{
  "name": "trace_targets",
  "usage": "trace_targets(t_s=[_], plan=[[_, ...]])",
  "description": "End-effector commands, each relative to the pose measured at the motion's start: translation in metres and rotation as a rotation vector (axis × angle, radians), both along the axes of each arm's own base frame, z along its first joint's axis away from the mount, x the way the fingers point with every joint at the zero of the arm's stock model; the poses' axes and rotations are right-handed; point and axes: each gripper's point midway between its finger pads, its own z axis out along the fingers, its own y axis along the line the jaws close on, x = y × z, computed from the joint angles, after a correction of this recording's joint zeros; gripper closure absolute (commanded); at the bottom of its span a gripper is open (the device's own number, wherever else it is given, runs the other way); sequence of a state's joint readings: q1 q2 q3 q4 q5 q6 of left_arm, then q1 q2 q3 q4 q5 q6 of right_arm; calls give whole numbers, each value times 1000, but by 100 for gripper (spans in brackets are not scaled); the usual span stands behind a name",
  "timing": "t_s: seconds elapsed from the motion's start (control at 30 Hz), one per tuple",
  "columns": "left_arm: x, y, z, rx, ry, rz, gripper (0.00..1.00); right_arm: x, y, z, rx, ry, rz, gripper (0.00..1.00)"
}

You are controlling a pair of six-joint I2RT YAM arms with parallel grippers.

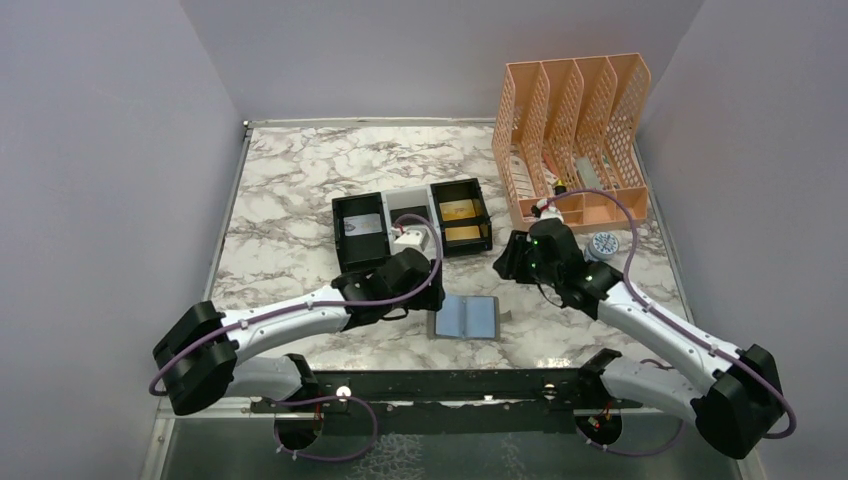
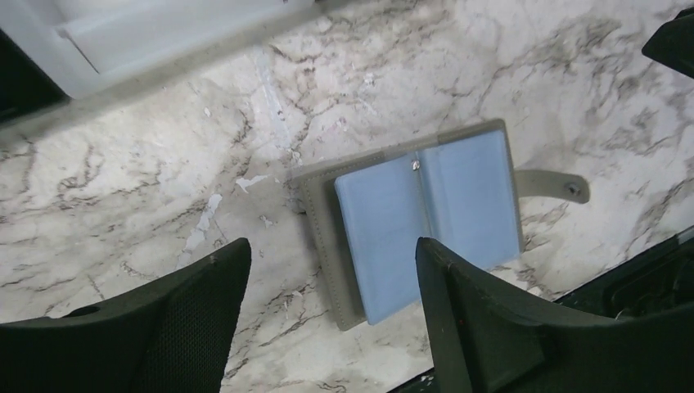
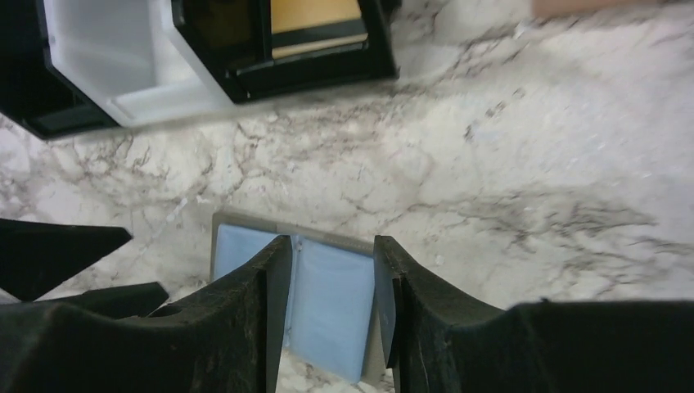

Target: Take the credit cards out of the card holder

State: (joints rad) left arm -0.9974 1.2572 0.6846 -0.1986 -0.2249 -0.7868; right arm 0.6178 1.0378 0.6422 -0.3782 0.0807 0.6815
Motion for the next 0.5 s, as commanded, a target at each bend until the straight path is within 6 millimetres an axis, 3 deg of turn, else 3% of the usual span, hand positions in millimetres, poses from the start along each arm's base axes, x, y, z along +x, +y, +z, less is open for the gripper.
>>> trace_targets(t_s=[0.0, 0.17, 0.3, 0.47], plan=[[18, 21, 35, 65, -124, 58, 18, 25, -39, 35, -176, -169, -115, 56], [40, 54, 63, 128, -210, 112, 4, 51, -59, 89, -259, -389, -179, 53], [67, 99, 86, 137, -243, 210, 2, 59, -52, 138, -241, -571, -117, 46], [80, 155, 130, 168, -352, 397, 1, 50, -38, 192, -148, -665, -36, 18]])
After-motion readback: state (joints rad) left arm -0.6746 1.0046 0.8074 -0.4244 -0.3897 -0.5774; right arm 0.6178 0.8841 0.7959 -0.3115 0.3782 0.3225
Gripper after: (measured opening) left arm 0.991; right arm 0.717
